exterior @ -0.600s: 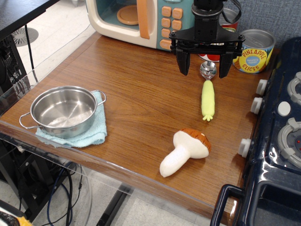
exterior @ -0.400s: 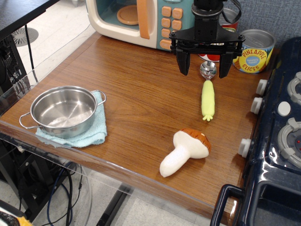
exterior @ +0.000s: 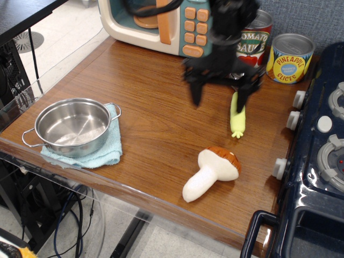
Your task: Move the silver pot next to the yellow spoon.
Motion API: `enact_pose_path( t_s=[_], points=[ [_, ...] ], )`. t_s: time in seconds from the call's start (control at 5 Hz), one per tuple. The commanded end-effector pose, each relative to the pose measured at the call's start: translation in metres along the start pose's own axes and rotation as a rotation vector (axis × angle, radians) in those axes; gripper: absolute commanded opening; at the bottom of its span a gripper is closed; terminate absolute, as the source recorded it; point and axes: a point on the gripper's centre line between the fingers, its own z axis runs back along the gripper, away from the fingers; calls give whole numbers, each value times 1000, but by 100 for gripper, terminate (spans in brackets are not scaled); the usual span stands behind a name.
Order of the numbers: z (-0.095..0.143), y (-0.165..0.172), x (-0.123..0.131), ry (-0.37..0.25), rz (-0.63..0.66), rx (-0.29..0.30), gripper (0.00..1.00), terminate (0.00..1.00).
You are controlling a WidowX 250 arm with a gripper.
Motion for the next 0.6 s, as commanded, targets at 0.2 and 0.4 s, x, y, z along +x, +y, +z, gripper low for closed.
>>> enact_pose_path(
  t_s=[0.2, 0.4],
  points=[
    [30, 90, -36, -25, -77, 35, 100, 0],
    [19, 101, -45, 26, -154, 48, 100, 0]
  ],
)
